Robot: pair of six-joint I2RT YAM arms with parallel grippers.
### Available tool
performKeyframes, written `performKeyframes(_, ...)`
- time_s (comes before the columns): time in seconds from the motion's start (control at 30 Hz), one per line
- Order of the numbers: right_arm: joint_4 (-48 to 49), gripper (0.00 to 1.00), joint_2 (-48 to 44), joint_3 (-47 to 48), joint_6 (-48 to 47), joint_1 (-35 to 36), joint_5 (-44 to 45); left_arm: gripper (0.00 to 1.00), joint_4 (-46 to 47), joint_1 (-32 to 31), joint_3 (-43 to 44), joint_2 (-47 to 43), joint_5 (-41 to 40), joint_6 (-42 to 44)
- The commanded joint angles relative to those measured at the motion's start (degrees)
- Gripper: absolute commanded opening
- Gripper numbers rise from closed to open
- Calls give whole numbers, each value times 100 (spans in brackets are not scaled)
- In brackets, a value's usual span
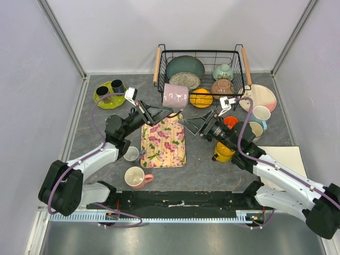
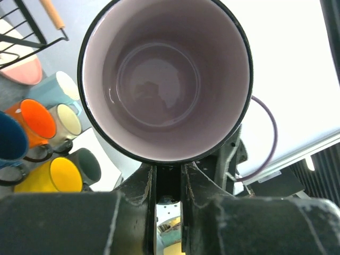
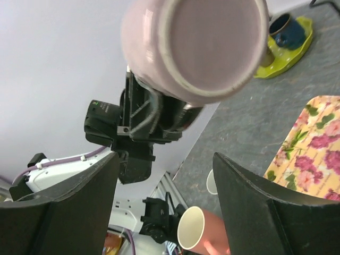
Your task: Turn the mug right side up
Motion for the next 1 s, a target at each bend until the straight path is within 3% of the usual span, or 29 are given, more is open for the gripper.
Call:
performKeyframes(0.0,1036,75,369,125,237,-40,-645,2,1393,11,91,-108,95,-526)
performKeyframes(0.43,2064,60,1160,302,456,-58,-470,2,1305,2,-84,-223,464,-605)
performKeyframes(0.73,2601,35,1582,398,597,-58,-311,2,1261,-68,-216,-249,1097,-596)
performKeyframes(0.87,2829,16,1731,424,702,-67,-293,2,1225,-121,-278,-240,1343,-544)
performKeyframes(0.93,2865,17,1793,442,729,-67,-276,2,1234,-156,-348,-232,1369,-518)
performKeyframes(0.97,2865,26,1793,451,729,-75,-232,2,1226,-173,-374,-232,1404,-509)
